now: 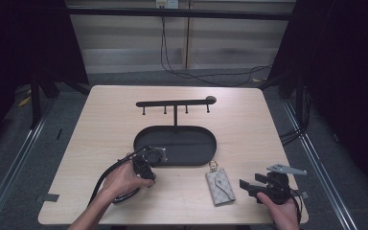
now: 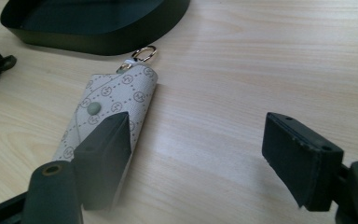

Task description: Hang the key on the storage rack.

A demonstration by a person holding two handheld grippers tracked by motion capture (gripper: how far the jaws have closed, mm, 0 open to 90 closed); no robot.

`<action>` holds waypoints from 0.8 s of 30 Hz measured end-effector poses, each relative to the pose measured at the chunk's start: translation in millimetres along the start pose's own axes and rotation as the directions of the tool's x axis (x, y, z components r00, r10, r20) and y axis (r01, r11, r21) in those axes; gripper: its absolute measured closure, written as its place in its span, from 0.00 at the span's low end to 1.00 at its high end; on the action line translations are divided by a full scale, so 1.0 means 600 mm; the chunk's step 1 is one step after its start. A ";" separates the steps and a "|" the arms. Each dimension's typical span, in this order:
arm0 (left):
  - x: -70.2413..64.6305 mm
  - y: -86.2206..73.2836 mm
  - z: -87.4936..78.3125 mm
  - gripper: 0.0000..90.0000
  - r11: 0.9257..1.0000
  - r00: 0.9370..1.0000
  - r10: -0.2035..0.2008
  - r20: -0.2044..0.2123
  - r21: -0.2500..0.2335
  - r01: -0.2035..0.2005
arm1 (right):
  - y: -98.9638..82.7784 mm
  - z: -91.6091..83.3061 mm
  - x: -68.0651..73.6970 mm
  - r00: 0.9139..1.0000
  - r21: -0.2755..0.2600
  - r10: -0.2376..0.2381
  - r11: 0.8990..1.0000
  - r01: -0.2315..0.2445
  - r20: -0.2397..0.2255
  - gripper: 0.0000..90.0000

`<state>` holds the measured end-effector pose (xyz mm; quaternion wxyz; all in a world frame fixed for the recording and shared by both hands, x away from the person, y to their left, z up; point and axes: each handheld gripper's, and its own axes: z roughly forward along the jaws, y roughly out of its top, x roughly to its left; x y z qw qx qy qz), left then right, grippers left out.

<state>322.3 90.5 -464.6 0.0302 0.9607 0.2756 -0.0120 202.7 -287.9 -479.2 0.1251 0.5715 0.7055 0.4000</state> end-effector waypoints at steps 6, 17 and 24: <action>0.003 0.001 -0.001 0.78 1.000 1.000 0.005 0.001 0.005 -0.005 | 0.000 0.001 -0.001 1.000 0.003 0.005 1.000 -0.005 0.004 0.26; 0.003 0.005 -0.001 0.78 1.000 1.000 0.016 0.006 0.021 -0.016 | 0.000 0.001 0.000 1.000 0.011 -0.004 1.000 0.004 0.014 0.26; 0.021 0.002 -0.002 0.79 0.999 0.995 -0.015 0.096 0.035 0.012 | 0.000 -0.001 0.001 1.000 0.003 -0.010 1.000 0.010 0.006 0.26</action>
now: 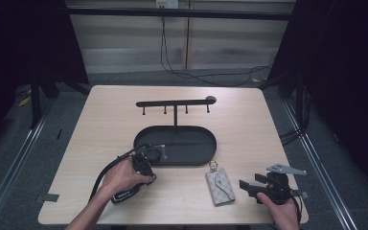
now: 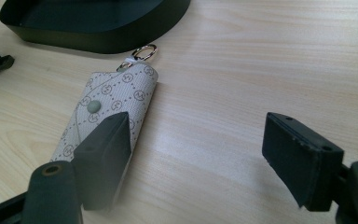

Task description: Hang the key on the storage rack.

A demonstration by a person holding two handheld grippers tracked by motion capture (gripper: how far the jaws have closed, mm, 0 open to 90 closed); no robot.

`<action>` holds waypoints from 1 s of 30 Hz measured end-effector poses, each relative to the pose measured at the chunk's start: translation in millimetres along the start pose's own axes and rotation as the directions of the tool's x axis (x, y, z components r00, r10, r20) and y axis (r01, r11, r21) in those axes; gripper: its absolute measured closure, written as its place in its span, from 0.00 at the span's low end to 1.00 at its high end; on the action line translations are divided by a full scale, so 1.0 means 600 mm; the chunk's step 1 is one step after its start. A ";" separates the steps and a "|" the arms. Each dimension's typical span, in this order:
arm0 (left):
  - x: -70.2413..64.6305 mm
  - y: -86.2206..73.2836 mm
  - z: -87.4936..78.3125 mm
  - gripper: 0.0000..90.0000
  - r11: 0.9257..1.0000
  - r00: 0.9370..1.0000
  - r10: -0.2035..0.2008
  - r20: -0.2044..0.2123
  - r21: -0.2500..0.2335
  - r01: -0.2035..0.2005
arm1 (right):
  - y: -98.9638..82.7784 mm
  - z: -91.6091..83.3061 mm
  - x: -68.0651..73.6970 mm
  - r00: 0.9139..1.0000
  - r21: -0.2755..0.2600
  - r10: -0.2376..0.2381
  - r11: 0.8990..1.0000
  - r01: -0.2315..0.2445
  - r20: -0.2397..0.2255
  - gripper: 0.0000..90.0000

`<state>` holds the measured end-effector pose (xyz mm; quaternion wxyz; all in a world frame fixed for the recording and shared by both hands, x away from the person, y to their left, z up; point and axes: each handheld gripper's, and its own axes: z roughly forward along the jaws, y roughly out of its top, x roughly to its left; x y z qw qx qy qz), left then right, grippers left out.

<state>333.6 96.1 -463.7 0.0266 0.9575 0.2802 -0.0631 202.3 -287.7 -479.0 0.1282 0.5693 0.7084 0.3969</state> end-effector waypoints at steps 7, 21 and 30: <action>0.009 -0.008 -0.014 0.79 1.000 1.000 -0.018 0.012 -0.022 0.018 | 0.000 -0.001 -0.001 1.000 -0.005 0.004 1.000 -0.004 -0.001 0.26; 0.019 -0.023 -0.054 0.79 0.998 0.999 -0.011 0.030 -0.055 0.013 | 0.001 0.001 -0.003 1.000 0.000 0.010 1.000 -0.010 0.000 0.25; 0.026 -0.036 -0.101 0.79 0.995 1.000 -0.015 -0.002 -0.097 0.014 | 0.001 0.001 -0.004 1.000 0.001 0.014 1.000 -0.014 0.000 0.25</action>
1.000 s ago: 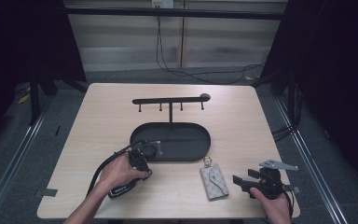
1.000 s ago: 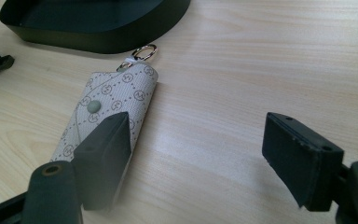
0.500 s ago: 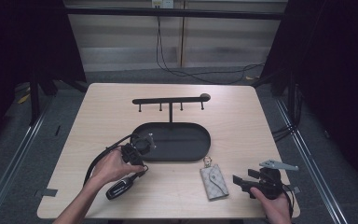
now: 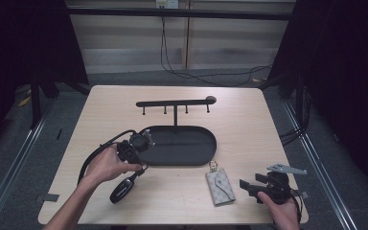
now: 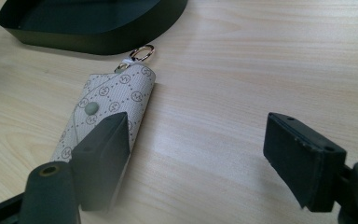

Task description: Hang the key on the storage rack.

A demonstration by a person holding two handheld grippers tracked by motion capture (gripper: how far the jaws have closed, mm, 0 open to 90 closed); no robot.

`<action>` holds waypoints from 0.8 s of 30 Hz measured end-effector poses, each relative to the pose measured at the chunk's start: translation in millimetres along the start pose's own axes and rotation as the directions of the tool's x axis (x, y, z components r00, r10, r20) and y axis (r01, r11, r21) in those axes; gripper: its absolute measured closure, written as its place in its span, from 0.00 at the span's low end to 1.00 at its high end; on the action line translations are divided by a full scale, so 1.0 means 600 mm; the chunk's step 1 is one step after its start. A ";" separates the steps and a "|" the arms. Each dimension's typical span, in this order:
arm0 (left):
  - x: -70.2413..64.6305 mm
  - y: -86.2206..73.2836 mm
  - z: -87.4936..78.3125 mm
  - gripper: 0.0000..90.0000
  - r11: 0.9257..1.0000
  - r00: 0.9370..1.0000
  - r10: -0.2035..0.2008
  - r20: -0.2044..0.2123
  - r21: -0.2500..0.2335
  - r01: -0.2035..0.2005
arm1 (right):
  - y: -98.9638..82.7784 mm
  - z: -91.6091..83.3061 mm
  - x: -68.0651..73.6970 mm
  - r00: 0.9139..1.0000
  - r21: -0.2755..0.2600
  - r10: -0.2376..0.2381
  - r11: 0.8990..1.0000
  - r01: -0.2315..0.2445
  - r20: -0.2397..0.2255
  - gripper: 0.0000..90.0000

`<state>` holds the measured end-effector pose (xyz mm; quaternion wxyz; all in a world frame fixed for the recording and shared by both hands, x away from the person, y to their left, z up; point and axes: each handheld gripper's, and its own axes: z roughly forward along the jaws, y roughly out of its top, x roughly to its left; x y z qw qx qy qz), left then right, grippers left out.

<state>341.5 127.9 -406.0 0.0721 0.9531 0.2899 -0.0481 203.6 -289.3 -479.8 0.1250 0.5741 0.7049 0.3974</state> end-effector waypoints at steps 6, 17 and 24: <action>0.010 -0.009 -0.023 0.79 0.999 1.000 -0.016 -0.010 -0.038 0.016 | 0.000 0.000 0.000 1.000 0.002 0.003 1.000 -0.003 0.001 0.25; 0.018 -0.019 -0.049 0.79 0.996 0.999 -0.041 -0.025 -0.076 0.039 | 0.000 0.001 -0.002 1.000 0.007 0.013 1.000 -0.013 0.006 0.25; 0.022 -0.025 -0.073 0.79 0.992 0.998 -0.056 -0.027 -0.113 0.053 | 0.001 0.002 -0.002 1.000 0.008 0.014 1.000 -0.014 0.008 0.25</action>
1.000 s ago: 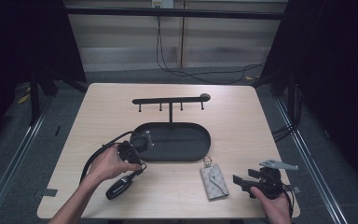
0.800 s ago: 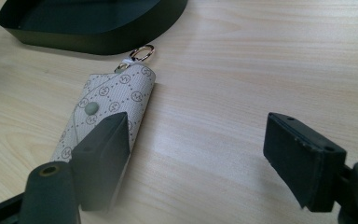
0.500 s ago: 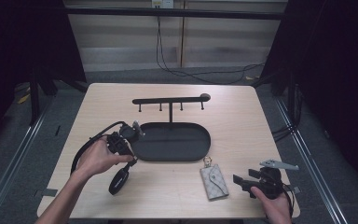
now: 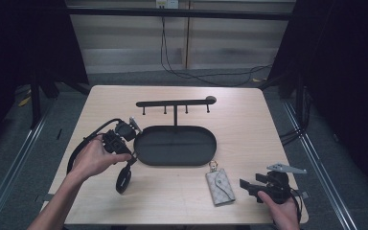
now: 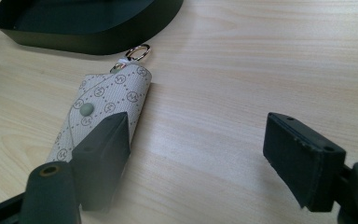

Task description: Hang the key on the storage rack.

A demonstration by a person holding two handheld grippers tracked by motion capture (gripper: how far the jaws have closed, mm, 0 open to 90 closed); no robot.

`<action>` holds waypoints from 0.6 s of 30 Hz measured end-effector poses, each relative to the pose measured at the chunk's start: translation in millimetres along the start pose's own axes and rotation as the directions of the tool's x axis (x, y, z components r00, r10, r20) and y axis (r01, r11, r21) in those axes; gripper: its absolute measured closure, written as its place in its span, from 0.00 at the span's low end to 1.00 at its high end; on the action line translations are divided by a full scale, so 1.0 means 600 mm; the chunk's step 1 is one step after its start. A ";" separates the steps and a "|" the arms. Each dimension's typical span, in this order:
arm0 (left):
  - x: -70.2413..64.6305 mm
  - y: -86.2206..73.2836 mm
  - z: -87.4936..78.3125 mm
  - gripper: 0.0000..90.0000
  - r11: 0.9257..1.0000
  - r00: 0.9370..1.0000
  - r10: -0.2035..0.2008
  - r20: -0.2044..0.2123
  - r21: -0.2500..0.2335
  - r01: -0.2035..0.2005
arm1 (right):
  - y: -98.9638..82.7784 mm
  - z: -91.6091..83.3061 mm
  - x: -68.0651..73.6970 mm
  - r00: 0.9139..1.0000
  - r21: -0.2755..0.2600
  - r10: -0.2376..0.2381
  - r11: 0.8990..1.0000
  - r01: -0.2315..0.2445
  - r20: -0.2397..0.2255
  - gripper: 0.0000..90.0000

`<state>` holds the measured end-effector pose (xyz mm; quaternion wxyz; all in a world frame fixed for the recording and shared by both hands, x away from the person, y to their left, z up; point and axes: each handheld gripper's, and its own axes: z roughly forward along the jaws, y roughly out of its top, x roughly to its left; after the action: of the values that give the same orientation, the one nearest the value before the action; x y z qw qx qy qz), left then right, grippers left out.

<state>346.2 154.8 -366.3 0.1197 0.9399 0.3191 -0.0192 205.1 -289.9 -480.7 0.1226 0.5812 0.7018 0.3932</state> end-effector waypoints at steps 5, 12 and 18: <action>-0.001 -0.003 -0.012 0.79 1.000 1.000 -0.006 -0.010 -0.017 0.006 | 0.000 0.000 0.000 1.000 0.001 -0.001 1.000 0.001 0.001 0.25; -0.002 -0.002 -0.024 0.79 1.000 1.000 0.007 -0.027 -0.025 -0.007 | 0.000 0.001 0.000 1.000 0.002 -0.002 1.000 0.002 0.002 0.25; -0.003 0.001 -0.036 0.79 1.000 0.999 -0.004 -0.039 -0.028 0.002 | 0.000 -0.001 0.000 1.000 0.000 0.000 1.000 0.000 0.002 0.25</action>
<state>344.2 158.1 -344.9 0.1265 0.9379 0.3230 0.0037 204.9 -290.1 -480.6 0.1232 0.5815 0.7018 0.3926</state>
